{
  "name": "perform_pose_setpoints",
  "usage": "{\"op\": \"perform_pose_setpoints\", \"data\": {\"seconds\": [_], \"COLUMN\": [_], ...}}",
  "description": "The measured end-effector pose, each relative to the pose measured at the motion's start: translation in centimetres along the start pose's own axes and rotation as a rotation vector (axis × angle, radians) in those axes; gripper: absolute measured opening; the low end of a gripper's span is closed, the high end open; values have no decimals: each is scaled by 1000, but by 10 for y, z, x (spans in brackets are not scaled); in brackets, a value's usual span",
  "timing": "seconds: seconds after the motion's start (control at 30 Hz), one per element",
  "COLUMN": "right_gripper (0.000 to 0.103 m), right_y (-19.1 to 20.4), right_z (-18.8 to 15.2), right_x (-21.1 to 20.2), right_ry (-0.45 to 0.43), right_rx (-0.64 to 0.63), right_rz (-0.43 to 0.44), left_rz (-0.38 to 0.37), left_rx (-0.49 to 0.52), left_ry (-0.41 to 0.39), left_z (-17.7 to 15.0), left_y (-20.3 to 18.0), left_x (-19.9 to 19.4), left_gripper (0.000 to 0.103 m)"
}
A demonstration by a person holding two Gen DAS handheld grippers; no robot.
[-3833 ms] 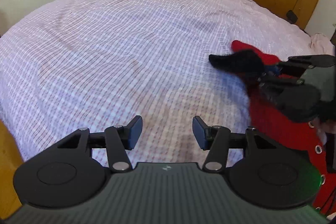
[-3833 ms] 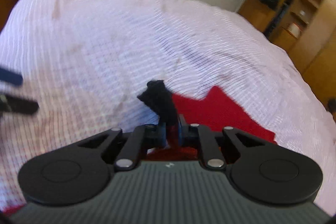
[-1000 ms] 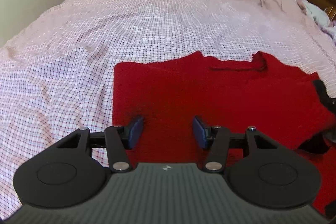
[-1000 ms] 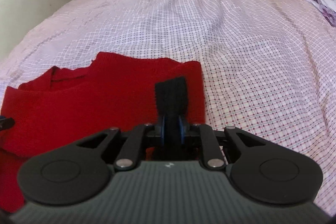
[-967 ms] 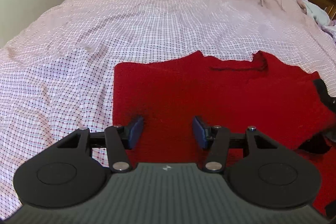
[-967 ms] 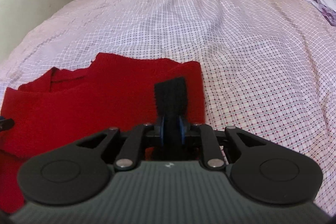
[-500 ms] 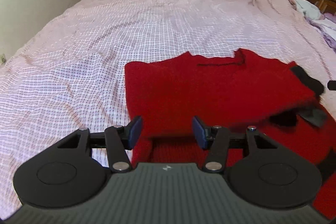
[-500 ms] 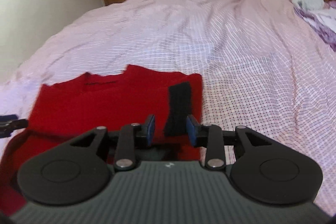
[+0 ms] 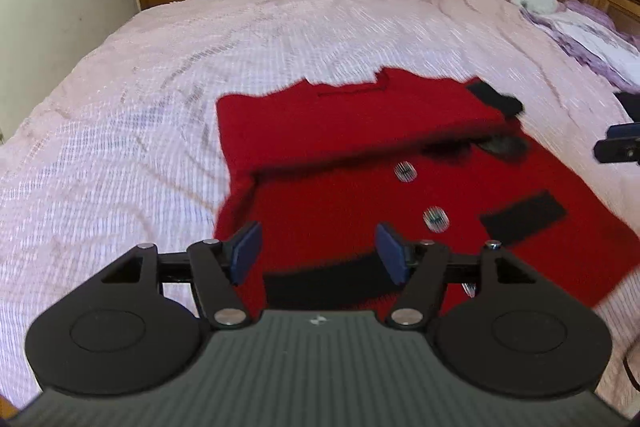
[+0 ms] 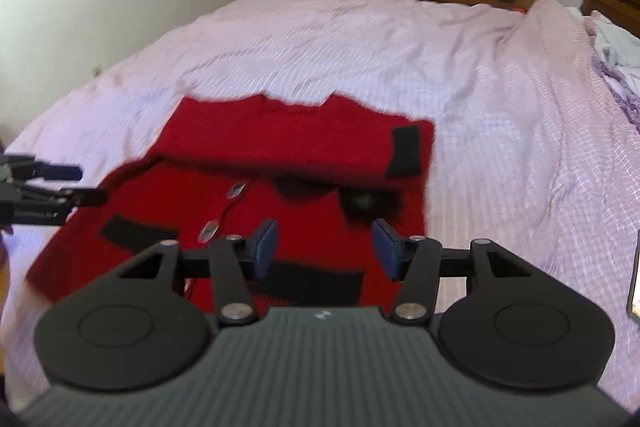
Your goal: Fold small clothes
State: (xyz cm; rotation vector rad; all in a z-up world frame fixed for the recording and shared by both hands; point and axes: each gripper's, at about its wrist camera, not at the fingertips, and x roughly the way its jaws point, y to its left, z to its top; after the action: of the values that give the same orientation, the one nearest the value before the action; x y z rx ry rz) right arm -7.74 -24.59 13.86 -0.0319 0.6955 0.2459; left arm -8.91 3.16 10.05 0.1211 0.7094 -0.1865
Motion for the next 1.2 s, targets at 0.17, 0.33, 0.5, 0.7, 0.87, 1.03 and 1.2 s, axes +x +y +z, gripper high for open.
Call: {"op": "perform_pose_setpoints", "data": {"seconds": [0.17, 0.33, 0.5, 0.7, 0.87, 1.03, 1.2], "right_gripper": [54, 55, 55, 54, 54, 53, 12], "right_y": [27, 45, 69, 113, 144, 161, 169], "right_z": [-31, -55, -79, -98, -112, -110, -93], "right_x": [-3, 3, 11, 26, 48, 64, 61], "right_ry": [61, 140, 222, 346, 429, 463, 396], "right_rx": [-93, -182, -340, -663, -893, -984, -968], "right_rz": [4, 1, 5, -10, -69, -100, -122], "left_rz": [-17, -21, -42, -59, -63, -49, -62], "left_rx": [25, 61, 68, 39, 11, 11, 20], "left_ry": [53, 114, 133, 142, 132, 130, 122], "left_z": [-38, -68, -85, -87, -85, -86, -87], "left_y": [-17, -28, -35, -35, -30, -23, -22], "left_x": [-12, -14, -16, -15, -18, -20, -23], "left_gripper": [71, 72, 75, 75, 75, 75, 75]}}
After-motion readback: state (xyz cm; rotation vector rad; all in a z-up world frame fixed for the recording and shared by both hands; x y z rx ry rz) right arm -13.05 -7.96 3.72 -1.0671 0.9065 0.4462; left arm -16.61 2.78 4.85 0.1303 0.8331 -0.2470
